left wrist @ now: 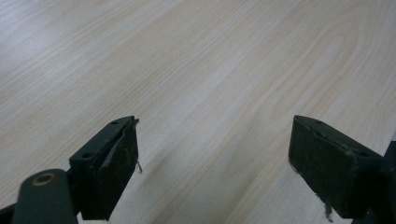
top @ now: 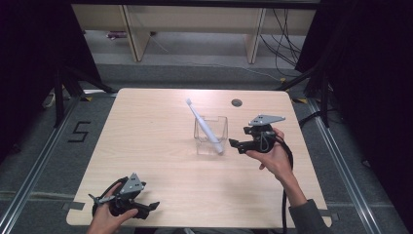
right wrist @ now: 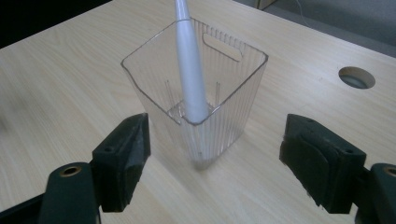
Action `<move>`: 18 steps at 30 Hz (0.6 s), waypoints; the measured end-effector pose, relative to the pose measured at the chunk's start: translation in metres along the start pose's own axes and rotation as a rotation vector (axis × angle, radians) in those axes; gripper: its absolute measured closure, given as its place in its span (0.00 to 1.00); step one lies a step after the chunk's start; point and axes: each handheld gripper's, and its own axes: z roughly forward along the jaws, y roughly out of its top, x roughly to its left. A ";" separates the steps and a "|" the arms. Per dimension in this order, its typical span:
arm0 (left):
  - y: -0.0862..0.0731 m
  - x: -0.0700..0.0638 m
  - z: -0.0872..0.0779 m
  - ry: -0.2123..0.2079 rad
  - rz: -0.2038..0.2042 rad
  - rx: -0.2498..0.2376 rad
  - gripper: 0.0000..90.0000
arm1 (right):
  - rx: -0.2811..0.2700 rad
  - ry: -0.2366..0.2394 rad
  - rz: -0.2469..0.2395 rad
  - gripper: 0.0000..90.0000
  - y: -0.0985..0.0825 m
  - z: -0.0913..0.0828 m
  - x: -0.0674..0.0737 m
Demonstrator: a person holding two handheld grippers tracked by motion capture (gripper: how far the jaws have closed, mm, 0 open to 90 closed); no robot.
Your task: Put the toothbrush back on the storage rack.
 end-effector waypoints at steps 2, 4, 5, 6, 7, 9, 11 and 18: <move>0.000 0.000 0.000 -0.001 -0.009 -0.009 0.17 | -0.012 -0.005 0.008 0.27 -0.002 0.000 0.000; 0.000 0.000 0.000 0.000 -0.009 -0.009 0.17 | -0.007 0.000 0.015 0.26 -0.004 -0.002 0.000; 0.000 0.000 0.000 -0.001 -0.010 -0.008 0.17 | -0.005 -0.005 0.017 0.26 -0.005 -0.002 0.001; 0.000 0.000 0.000 -0.001 -0.010 -0.009 0.17 | -0.017 0.003 0.013 0.26 -0.006 -0.002 0.000; 0.000 0.000 0.000 -0.001 -0.010 -0.009 0.17 | -0.008 0.000 0.023 0.25 -0.008 -0.003 0.002; 0.000 0.000 0.000 -0.002 -0.005 -0.010 0.17 | -0.019 -0.009 0.016 0.24 -0.011 -0.003 0.002; 0.001 -0.001 -0.001 -0.001 -0.009 -0.016 0.17 | -0.014 -0.011 0.030 0.22 -0.014 -0.003 0.004; 0.001 0.000 -0.002 -0.006 0.003 -0.018 0.17 | -0.027 -0.004 0.034 0.18 -0.028 -0.007 0.009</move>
